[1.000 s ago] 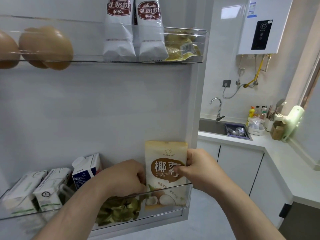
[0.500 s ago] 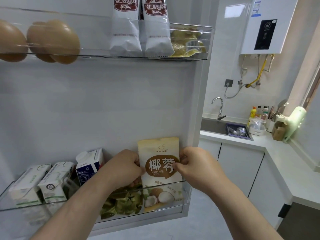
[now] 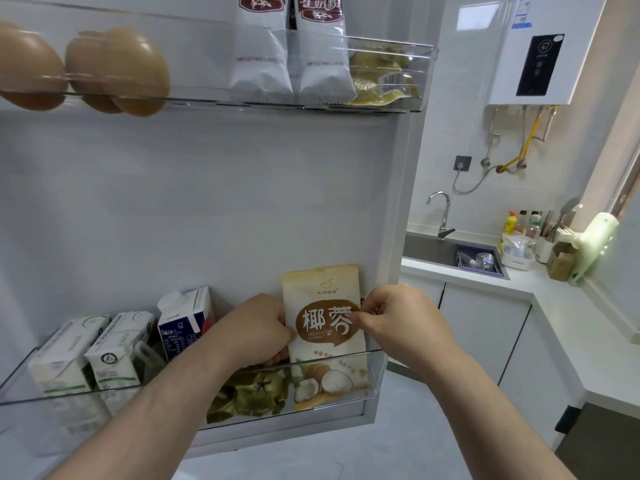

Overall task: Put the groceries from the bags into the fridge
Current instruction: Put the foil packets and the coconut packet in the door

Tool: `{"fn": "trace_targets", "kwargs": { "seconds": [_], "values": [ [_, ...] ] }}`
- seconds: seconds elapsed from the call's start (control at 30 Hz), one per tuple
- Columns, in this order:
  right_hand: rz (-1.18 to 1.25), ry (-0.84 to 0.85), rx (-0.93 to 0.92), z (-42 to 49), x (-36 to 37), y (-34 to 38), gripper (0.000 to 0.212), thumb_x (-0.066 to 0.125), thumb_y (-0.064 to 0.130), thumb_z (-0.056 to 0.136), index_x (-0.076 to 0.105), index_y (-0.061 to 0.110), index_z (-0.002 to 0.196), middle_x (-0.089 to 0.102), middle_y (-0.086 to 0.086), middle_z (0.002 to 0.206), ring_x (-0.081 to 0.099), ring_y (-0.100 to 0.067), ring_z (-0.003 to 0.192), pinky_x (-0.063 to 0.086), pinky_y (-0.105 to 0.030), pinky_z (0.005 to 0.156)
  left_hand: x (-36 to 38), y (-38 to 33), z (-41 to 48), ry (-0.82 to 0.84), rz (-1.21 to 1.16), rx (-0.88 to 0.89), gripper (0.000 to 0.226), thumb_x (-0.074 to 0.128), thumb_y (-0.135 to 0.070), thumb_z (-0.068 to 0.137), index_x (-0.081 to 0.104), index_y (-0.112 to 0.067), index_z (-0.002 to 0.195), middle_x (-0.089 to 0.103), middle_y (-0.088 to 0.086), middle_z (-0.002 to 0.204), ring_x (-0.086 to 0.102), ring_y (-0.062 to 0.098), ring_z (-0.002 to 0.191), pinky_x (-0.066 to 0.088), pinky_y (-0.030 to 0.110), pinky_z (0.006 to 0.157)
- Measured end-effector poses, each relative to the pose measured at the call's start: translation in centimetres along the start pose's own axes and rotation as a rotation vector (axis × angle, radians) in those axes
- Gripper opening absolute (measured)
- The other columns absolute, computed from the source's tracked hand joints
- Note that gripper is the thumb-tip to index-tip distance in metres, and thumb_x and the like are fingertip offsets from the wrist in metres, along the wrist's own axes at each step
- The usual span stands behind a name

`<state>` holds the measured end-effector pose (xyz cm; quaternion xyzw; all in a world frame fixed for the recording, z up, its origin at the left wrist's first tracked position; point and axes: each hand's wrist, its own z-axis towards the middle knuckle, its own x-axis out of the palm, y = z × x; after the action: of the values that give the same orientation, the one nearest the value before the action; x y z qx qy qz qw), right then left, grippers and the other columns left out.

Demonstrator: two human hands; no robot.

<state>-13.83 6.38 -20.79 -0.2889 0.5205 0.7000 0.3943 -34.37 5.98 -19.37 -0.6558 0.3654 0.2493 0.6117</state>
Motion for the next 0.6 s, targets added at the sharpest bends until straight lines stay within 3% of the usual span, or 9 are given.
{"fn": "trace_targets", "kwargs": {
  "seconds": [0.17, 0.3, 0.4, 0.5, 0.6],
  "values": [
    [-0.010, 0.033, -0.010, 0.2, -0.3, 0.0, 0.016, 0.067, 0.039, 0.089, 0.074, 0.025, 0.085, 0.067, 0.011, 0.079, 0.059, -0.003, 0.072, 0.050, -0.024, 0.063, 0.0, 0.0, 0.2, -0.055, 0.010, 0.012, 0.016, 0.055, -0.018, 0.093, 0.065, -0.012, 0.082, 0.072, 0.009, 0.082, 0.069, 0.025, 0.077, 0.057, 0.036, 0.074],
    [0.036, 0.059, -0.015, 0.3, -0.3, -0.3, 0.013, 0.068, 0.037, 0.088, 0.073, 0.026, 0.083, 0.066, 0.013, 0.077, 0.060, -0.003, 0.075, 0.054, -0.026, 0.068, 0.0, 0.1, 0.6, -0.076, 0.030, 0.003, 0.016, 0.051, -0.017, 0.095, 0.063, -0.012, 0.085, 0.070, 0.005, 0.082, 0.068, 0.021, 0.076, 0.058, 0.034, 0.074],
    [0.061, 0.072, -0.026, 0.4, -0.2, -0.6, 0.012, 0.069, 0.037, 0.088, 0.072, 0.029, 0.080, 0.065, 0.013, 0.074, 0.060, -0.004, 0.073, 0.050, -0.022, 0.062, 0.1, 0.2, 0.5, -0.072, 0.042, 0.005, 0.016, 0.051, -0.015, 0.095, 0.063, -0.014, 0.085, 0.070, 0.003, 0.083, 0.068, 0.020, 0.080, 0.058, 0.036, 0.079],
    [0.075, 0.078, -0.051, 0.3, -0.3, -0.9, 0.013, 0.068, 0.037, 0.089, 0.071, 0.030, 0.078, 0.065, 0.013, 0.071, 0.059, -0.004, 0.069, 0.044, -0.019, 0.055, 0.1, 0.1, 0.4, -0.087, 0.056, -0.014, 0.015, 0.053, -0.016, 0.093, 0.063, -0.013, 0.083, 0.071, 0.005, 0.082, 0.068, 0.020, 0.078, 0.058, 0.037, 0.079],
    [0.084, 0.064, -0.094, 0.0, -0.4, -1.3, 0.012, 0.066, 0.036, 0.090, 0.073, 0.027, 0.085, 0.060, 0.015, 0.070, 0.056, -0.003, 0.067, 0.037, -0.016, 0.054, -0.1, 0.0, 0.1, -0.132, 0.047, -0.029, 0.017, 0.058, -0.019, 0.089, 0.066, -0.007, 0.080, 0.071, 0.010, 0.078, 0.062, 0.016, 0.065, 0.055, 0.034, 0.069]
  ]
}}
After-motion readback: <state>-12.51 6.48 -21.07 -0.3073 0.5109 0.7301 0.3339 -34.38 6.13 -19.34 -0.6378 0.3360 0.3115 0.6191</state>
